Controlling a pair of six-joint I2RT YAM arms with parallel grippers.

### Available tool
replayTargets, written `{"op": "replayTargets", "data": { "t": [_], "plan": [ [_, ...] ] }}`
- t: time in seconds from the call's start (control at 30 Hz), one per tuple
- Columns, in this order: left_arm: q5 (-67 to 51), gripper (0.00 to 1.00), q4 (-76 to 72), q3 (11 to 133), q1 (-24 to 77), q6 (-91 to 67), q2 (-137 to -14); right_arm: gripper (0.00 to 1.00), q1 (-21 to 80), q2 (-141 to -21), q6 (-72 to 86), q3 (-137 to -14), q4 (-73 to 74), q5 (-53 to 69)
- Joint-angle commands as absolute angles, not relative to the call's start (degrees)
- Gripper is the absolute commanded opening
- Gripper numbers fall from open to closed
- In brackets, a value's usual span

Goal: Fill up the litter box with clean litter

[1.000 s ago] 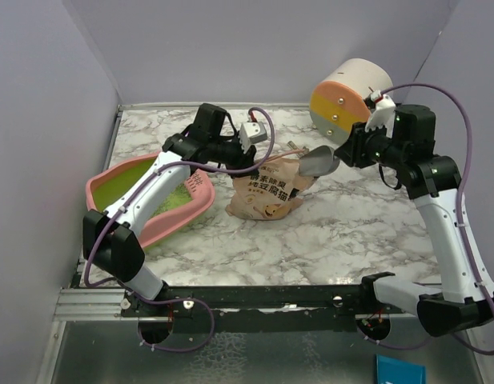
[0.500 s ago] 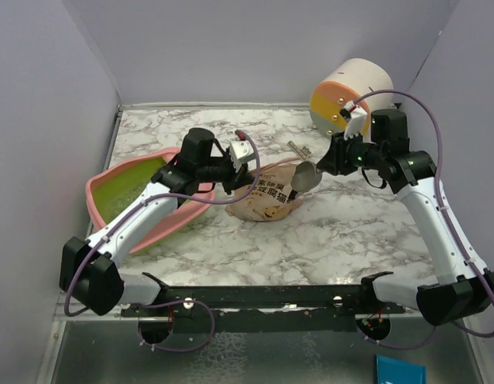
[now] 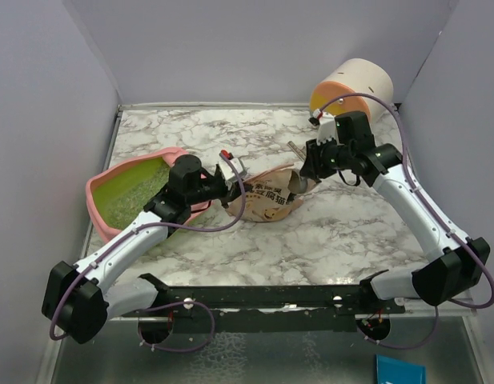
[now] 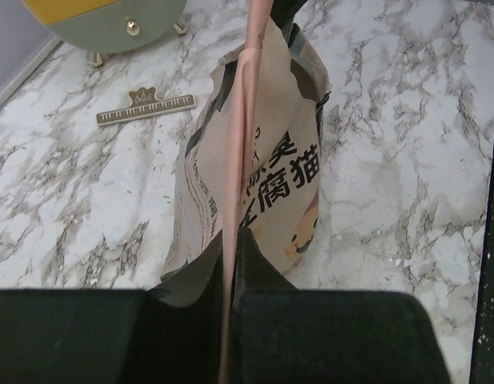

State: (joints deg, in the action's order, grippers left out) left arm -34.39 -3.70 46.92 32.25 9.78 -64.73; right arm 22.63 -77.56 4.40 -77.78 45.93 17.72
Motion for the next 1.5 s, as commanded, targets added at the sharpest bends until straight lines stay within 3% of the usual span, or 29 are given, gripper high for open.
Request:
{"op": "replayTargets", "data": {
  "t": [0.0,0.37,0.7,1.13,1.47],
  "plan": [
    [-32.5,0.00,-15.8,44.1,33.9,7.5,-60.9,0.01,25.3,-78.2,4.4,-76.7,43.8,10.8],
    [-28.0,0.00,-17.5,42.5,35.7,8.2,-58.8,0.01,29.1,-78.2,5.3,-71.7,39.7,-2.9],
    [-27.4,0.00,-21.7,39.8,35.7,6.4,-57.8,0.01,30.0,-82.4,4.6,-70.4,37.2,-4.3],
    [-27.8,0.00,-24.3,39.7,35.7,5.4,-58.9,0.01,31.4,-87.2,5.6,-64.3,32.5,0.6],
    [-27.8,0.00,-25.8,39.8,35.7,4.4,-61.1,0.01,31.6,-89.0,7.8,-58.5,25.7,12.4]
  ]
}}
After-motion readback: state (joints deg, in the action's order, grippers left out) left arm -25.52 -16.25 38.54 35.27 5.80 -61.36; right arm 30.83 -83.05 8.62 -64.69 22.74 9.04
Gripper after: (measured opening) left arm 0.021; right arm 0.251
